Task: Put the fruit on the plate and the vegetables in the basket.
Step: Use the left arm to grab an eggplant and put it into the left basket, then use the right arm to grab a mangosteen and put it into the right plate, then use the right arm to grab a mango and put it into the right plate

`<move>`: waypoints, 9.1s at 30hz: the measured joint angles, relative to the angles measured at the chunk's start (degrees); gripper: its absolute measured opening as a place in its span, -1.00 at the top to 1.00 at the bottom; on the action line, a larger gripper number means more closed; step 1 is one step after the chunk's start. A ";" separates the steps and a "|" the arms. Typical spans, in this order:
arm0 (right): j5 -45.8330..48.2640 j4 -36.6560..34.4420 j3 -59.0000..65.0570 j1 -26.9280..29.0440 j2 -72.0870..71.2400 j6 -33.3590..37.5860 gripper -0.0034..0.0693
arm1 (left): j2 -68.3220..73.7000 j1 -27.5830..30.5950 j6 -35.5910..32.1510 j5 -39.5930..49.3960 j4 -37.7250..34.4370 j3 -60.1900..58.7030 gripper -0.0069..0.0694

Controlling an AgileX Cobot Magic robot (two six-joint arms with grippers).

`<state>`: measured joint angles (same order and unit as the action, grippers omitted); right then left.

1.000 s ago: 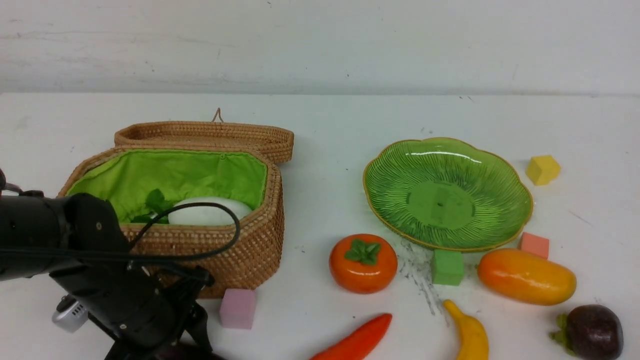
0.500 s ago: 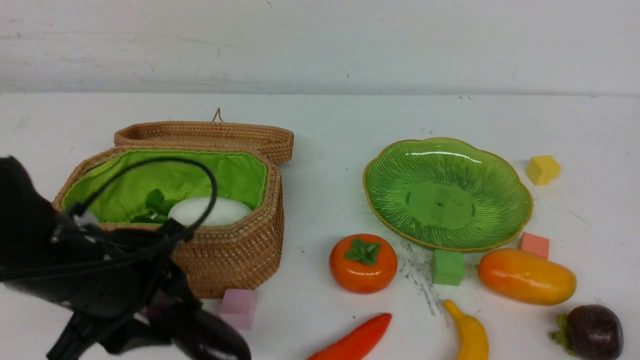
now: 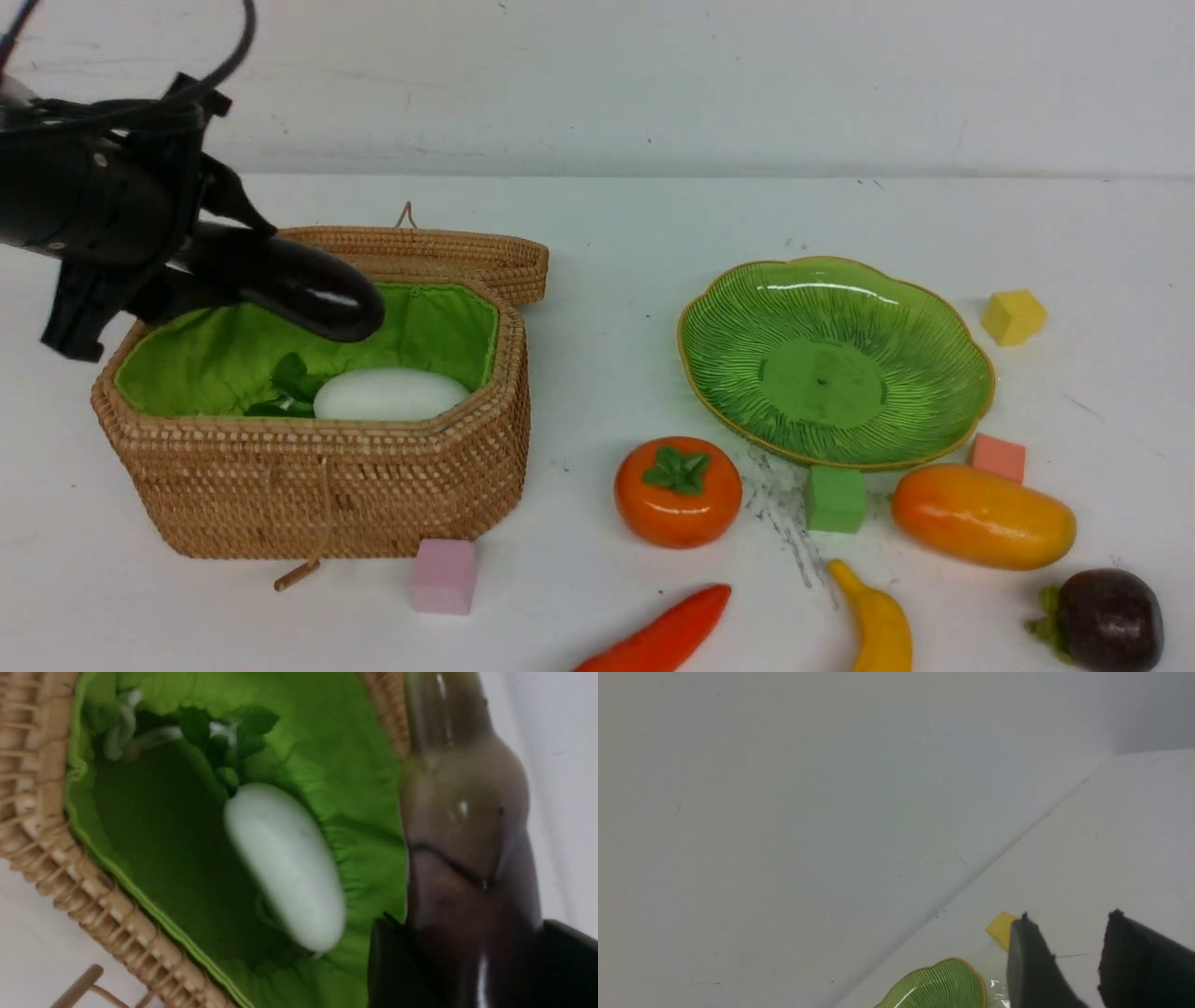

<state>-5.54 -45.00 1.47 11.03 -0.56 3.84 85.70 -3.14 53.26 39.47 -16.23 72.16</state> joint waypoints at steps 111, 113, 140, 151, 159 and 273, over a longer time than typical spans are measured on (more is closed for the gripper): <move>59.16 21.63 -102.00 -14.31 112.14 3.26 0.44 | -17.43 -28.27 -51.27 25.66 1.66 -9.06 0.50; 61.50 23.41 -102.04 -14.31 110.41 3.19 0.29 | -17.43 -28.27 -51.27 25.64 1.66 -9.06 0.49; 38.45 24.48 -52.61 -14.26 88.79 -40.27 -0.85 | -17.43 -28.27 -51.27 26.64 1.71 -9.06 0.44; 44.28 22.85 -60.41 -14.26 77.66 12.42 -0.64 | -17.43 -28.27 -51.27 31.20 1.21 -9.06 0.41; 50.96 22.62 -60.77 -14.96 79.10 62.30 -0.51 | -17.43 -28.27 -51.68 31.38 1.21 -9.06 0.38; 51.43 20.11 -105.38 -20.49 118.78 10.81 -0.67 | -17.48 -28.27 -53.26 31.40 -1.36 -9.06 0.19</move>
<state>45.89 -24.89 -103.91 -9.47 118.22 14.66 68.23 -31.41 0.00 70.87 -17.59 63.10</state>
